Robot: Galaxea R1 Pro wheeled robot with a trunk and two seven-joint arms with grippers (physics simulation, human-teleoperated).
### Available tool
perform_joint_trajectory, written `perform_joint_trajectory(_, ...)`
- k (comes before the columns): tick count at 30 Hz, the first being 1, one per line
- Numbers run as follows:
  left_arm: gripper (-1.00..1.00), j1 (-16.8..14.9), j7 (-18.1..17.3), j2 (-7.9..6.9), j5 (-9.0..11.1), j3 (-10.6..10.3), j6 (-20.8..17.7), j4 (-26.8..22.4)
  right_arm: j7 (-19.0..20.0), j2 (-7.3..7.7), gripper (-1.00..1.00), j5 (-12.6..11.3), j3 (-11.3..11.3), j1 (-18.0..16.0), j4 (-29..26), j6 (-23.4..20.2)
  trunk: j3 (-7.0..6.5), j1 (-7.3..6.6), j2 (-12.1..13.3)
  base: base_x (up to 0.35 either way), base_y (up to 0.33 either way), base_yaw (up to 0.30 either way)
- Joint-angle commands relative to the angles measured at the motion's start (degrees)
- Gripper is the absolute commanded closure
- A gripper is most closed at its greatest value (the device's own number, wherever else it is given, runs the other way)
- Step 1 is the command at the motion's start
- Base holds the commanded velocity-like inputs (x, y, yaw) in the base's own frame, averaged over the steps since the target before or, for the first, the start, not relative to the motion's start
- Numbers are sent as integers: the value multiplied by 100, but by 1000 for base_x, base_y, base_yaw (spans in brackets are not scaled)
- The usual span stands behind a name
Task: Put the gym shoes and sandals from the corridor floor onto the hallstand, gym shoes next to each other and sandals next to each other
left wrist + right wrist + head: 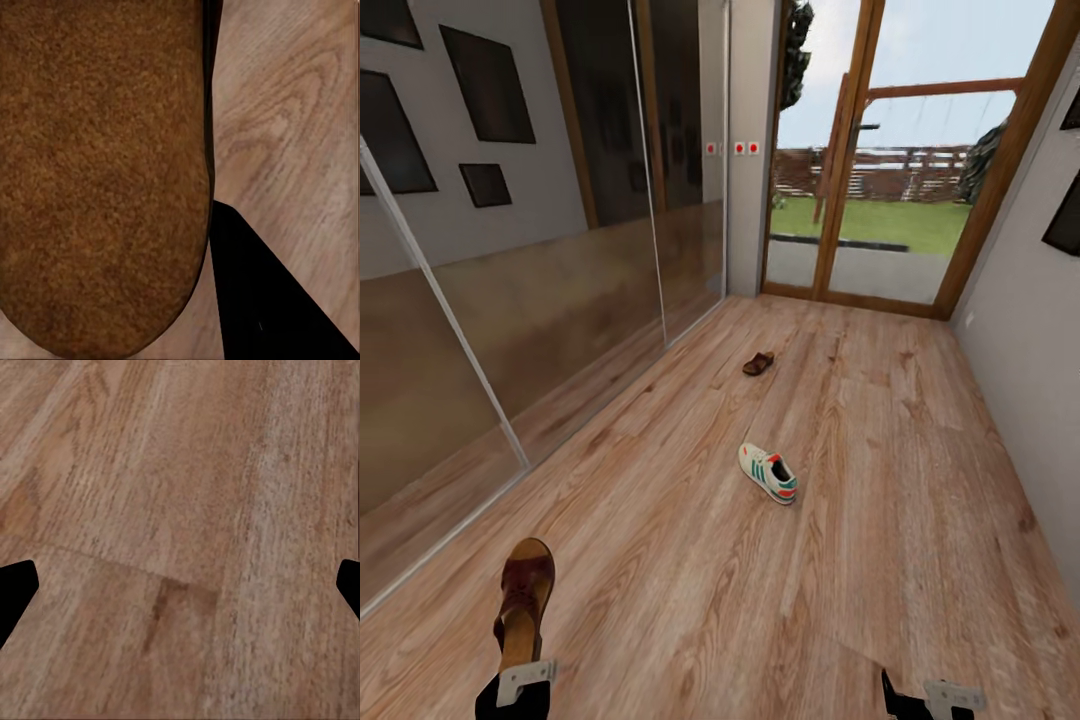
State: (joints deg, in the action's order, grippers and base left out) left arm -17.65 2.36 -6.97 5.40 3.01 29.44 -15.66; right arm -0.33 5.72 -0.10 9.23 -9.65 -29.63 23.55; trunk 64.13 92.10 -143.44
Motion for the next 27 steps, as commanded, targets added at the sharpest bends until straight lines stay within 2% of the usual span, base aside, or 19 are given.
perform_joint_trajectory(1,100,-2,-8,0,35,-11,13,6,-6,-1,-100,-5,6,-2,-7,18,-19,-4,0,0,0,0)
perform_joint_trajectory(13,100,-2,-8,2,35,-11,10,10,-28,-1,-100,9,1,-2,30,18,-285,-34,16,0,0,22)
perform_joint_trajectory(16,100,-2,-8,2,39,-11,12,8,-28,-1,-100,10,-5,-2,36,18,-351,-42,20,0,0,242)
perform_joint_trajectory(27,100,-2,-8,2,40,-11,9,3,-36,-17,-100,14,-8,-2,44,18,-549,-284,461,0,0,273)
